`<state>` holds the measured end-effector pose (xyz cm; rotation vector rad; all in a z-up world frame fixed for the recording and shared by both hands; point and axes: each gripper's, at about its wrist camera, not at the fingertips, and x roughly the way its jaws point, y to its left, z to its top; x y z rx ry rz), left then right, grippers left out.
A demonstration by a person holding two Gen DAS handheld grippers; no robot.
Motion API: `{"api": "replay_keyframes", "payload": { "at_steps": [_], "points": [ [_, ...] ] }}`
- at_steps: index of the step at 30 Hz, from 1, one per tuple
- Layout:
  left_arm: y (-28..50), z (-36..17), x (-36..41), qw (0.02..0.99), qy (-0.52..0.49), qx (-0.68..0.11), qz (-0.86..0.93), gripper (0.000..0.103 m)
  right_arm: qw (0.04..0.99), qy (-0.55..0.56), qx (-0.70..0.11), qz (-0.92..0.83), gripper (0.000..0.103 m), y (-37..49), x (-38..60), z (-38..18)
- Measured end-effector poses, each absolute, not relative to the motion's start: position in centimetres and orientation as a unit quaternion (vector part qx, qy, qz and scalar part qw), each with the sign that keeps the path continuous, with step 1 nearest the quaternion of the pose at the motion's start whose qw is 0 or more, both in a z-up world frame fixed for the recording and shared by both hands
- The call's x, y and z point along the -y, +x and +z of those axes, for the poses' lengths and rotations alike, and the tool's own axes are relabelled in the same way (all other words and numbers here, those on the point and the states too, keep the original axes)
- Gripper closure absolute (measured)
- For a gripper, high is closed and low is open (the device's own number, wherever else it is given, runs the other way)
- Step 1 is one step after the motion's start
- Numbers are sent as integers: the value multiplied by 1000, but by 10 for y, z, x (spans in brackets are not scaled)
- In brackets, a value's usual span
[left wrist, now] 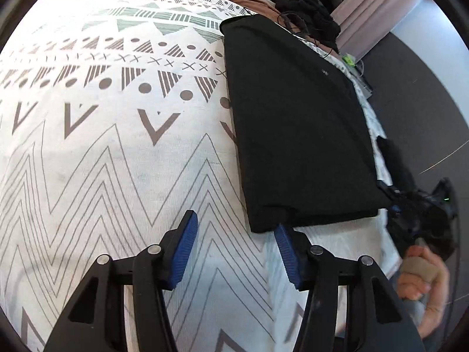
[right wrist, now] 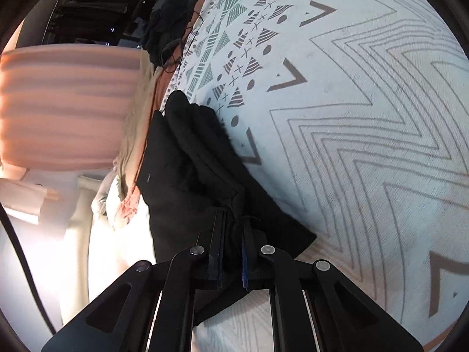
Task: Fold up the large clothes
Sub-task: 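Grip the folded black garment's edge with both tools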
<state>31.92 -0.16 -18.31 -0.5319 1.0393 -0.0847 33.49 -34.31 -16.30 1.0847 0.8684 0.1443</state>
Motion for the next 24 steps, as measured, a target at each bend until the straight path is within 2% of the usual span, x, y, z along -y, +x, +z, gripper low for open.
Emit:
{"api": "replay_keyframes", "payload": {
  "at_steps": [7, 10, 11, 12, 14, 18, 24],
  "points": [
    [300, -144, -21, 863, -264, -426, -58, 48, 763, 516, -377, 98, 95, 321, 356, -152],
    [298, -136, -37, 868, -288, -402, -57, 48, 798, 472, -369, 61, 88, 311, 366, -139],
    [298, -136, -43, 865, -300, -398, -56, 48, 804, 464, -369, 55, 75, 310, 367, -137],
    [299, -137, -48, 862, -313, -395, -56, 48, 807, 459, -369, 51, 53, 308, 370, -136],
    [306, -138, -53, 857, -331, -391, -55, 48, 809, 455, -369, 49, 31, 307, 371, -136],
    [320, -142, -55, 846, -356, -392, -56, 48, 804, 451, -382, 63, 31, 311, 370, -135],
    [343, -154, -49, 830, -382, -398, -82, 48, 817, 386, -422, 71, 31, 335, 349, -130]
  ]
}}
